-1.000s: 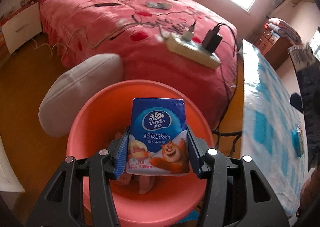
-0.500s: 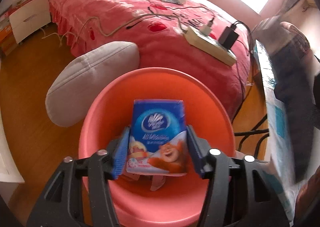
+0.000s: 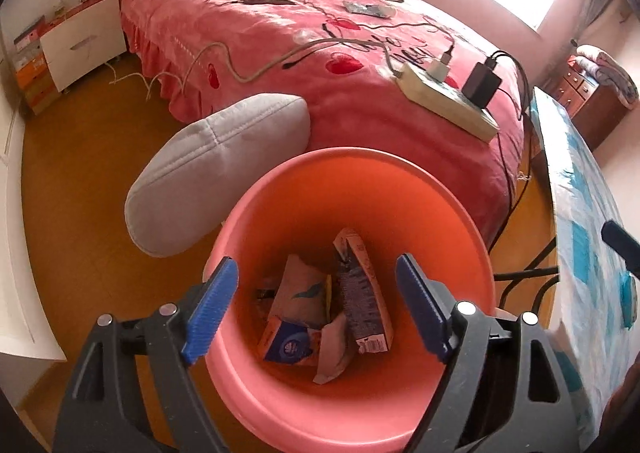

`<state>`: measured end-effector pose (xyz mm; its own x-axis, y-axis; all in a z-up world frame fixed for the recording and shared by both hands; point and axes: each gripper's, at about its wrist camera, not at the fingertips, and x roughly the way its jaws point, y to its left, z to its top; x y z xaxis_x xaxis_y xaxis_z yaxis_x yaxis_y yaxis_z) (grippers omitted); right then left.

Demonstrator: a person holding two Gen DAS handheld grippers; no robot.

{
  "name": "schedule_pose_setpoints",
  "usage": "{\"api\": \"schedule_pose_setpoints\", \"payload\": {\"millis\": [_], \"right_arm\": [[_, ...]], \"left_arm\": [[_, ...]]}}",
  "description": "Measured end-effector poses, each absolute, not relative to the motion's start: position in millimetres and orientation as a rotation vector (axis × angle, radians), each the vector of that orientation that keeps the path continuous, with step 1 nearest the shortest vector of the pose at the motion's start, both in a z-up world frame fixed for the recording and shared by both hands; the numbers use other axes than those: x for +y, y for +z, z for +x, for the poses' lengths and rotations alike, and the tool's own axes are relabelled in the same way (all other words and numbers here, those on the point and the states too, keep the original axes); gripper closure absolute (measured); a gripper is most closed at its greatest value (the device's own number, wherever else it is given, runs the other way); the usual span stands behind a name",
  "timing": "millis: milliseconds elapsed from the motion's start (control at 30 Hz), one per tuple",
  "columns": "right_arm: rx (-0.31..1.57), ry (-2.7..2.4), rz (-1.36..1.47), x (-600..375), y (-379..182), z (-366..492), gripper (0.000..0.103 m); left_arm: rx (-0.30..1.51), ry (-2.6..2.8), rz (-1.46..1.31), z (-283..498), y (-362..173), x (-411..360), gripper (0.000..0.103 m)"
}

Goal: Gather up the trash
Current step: 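Open both grippers over the orange bucket to drop the box and carton, then move both open tools back over the table toward the remaining packs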

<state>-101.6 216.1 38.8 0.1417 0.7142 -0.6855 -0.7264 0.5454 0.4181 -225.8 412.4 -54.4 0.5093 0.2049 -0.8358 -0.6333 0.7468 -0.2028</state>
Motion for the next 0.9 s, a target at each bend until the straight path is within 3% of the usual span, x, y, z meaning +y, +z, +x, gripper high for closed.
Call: {"api": "schedule_pose_setpoints", "payload": {"millis": [900], "right_arm": [[0.869,0.841,-0.018,116,44,-123,0.010]], "left_arm": [[0.814,0.323,-0.382,-199,4,331,0.019]]}}
